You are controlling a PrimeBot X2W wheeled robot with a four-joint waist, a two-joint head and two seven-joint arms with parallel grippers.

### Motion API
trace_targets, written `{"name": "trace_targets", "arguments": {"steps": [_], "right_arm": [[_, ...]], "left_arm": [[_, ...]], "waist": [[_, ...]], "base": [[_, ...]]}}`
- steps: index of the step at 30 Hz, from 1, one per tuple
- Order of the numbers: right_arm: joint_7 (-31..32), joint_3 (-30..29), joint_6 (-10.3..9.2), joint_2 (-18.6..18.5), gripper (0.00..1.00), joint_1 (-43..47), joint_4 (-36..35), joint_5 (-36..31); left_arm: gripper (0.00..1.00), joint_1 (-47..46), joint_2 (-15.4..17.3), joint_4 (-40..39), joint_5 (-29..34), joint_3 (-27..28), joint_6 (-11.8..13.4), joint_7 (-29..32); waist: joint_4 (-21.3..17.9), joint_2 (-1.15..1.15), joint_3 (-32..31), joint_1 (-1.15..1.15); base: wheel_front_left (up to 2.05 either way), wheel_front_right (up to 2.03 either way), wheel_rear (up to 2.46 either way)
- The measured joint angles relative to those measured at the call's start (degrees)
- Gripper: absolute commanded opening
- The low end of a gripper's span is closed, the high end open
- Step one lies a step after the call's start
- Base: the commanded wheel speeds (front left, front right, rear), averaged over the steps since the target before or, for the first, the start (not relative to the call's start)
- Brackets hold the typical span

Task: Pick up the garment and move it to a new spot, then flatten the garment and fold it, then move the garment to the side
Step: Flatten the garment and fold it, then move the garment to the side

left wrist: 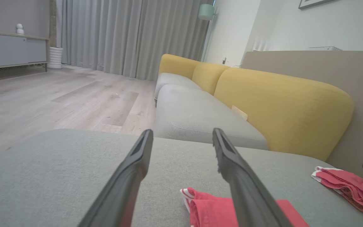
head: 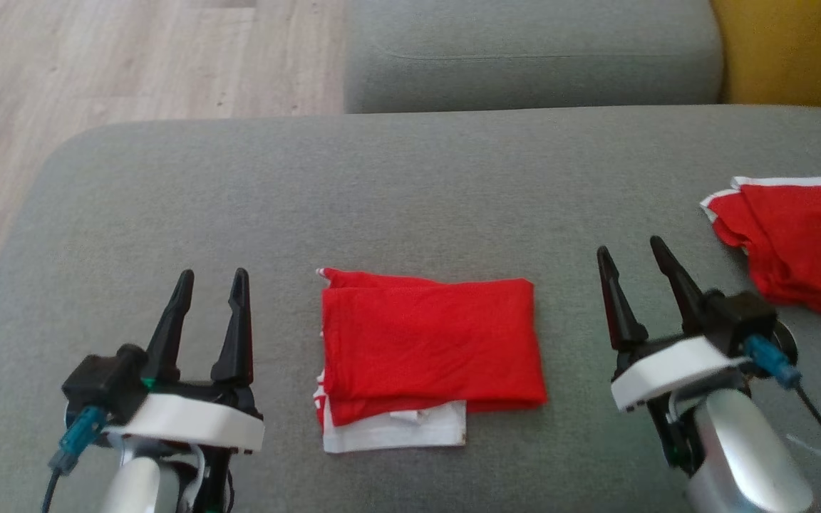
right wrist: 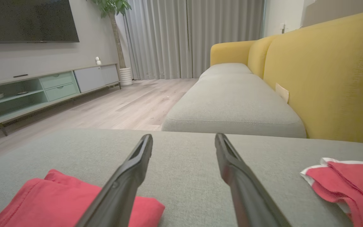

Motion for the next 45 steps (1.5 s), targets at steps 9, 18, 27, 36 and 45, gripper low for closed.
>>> {"name": "trace_targets", "arguments": {"steps": [9, 18, 27, 36, 45], "right_arm": [[0.0, -4.4, 0.00, 2.0, 1.00, 6.6, -6.2, -4.1], [0.0, -5.0, 0.00, 2.6, 1.00, 7.9, -7.6, -3.6], [1.0, -4.4, 0.00, 2.6, 1.00, 7.9, -5.5, -3.6], [7.1, 0.4, 0.00, 2.7, 1.00, 6.7, 2.1, 2.7], [9.7, 4.6, 0.00, 2.7, 1.00, 0.3, 12.2, 7.5]], "left_arm": [[1.00, 0.2, 0.0, -0.4, -0.2, -0.1, 0.5, 0.0], [1.00, 1.8, 0.0, -0.6, -0.1, 0.0, 0.5, 0.0], [1.00, 1.8, 0.0, -0.5, -0.1, -1.1, 0.5, 0.0], [1.00, 0.7, 0.0, 0.0, -0.1, -2.5, 0.4, 0.0], [1.00, -0.5, 0.0, 0.5, -0.1, -3.3, 0.4, 0.0]], "waist": [[-2.2, 0.00, 0.0, 0.00], [-2.0, 0.00, 0.0, 0.00], [-0.7, 0.00, 0.7, 0.00], [2.2, 0.00, 3.6, 0.00], [5.7, 0.00, 6.1, 0.00]], "base": [[0.00, 0.00, 0.00], [0.00, 0.00, 0.00], [0.00, 0.00, 0.00], [0.00, 0.00, 0.00], [0.00, 0.00, 0.00]]}}
